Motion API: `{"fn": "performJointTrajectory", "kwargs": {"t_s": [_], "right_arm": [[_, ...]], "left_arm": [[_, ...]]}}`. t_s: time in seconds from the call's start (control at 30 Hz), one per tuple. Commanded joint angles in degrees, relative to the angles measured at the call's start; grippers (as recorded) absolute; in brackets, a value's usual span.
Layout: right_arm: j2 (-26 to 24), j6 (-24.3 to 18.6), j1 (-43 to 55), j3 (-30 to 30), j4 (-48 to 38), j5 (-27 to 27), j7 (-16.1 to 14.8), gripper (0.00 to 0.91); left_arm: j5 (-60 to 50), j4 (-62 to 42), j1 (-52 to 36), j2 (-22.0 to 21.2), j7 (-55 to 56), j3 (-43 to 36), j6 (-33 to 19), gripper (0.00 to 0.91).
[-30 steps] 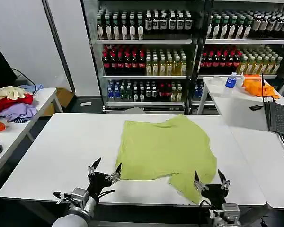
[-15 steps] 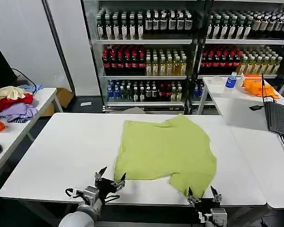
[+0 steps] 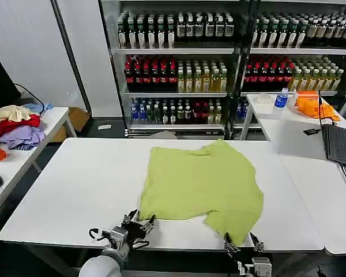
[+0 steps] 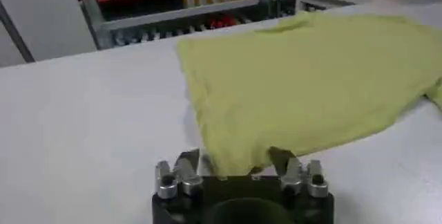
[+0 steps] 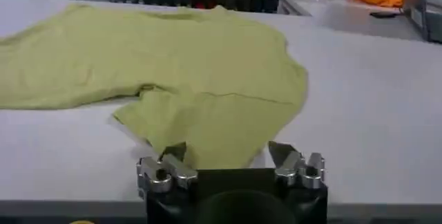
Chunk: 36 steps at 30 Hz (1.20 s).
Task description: Fold and organize the clothes.
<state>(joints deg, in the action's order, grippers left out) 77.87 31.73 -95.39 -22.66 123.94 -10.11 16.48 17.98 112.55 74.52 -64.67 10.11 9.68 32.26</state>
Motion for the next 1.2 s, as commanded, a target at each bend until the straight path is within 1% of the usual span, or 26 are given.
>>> {"fn": "performJointTrajectory", "kwargs": {"t_s": [0.03,0.3,0.57,0.77,0.9,1.0,1.1,1.2], "right_arm": [[0.1,0.5,-0.4,0.1,0.3,-0.3,0.1,0.000],[-0.3,-0.9,-1.9,-1.3,2.8,-0.4,-0.8,0.000],[-1.5,-2.5,-6.0,-3.7,9.7,-0.4,-1.9,0.000],[-2.7,-2.9,-9.0,-5.7,16.1,-0.2,-2.5,0.000],[-3.9,-3.3,-9.1,-7.7,18.4,-0.2,-3.0,0.000],[-5.4,-3.8,-6.6,-9.1,17.8,-0.2,-3.4,0.000],[-7.3,-4.8,-3.6,-10.1,15.3,-0.4,-3.8,0.000],[-9.6,-6.4,-0.2,-10.8,12.4,-1.1,-4.9,0.000]], "left_arm": [[0.8,-1.2,-0.2,-0.2,-0.5,-0.6,0.8,0.020],[2.8,1.5,1.2,-0.1,-1.1,0.9,0.7,0.020],[3.3,8.3,5.0,1.6,-1.0,3.2,0.8,0.020],[3.8,14.1,8.3,2.0,-1.0,5.4,0.8,0.020],[4.3,16.1,9.6,3.2,-1.0,6.0,0.8,0.020],[4.8,15.1,7.8,4.3,-1.0,5.6,0.8,0.020],[5.4,13.5,5.4,4.8,-1.0,5.2,0.8,0.020],[5.5,12.1,3.3,5.3,-1.3,4.6,0.8,0.020]]}}
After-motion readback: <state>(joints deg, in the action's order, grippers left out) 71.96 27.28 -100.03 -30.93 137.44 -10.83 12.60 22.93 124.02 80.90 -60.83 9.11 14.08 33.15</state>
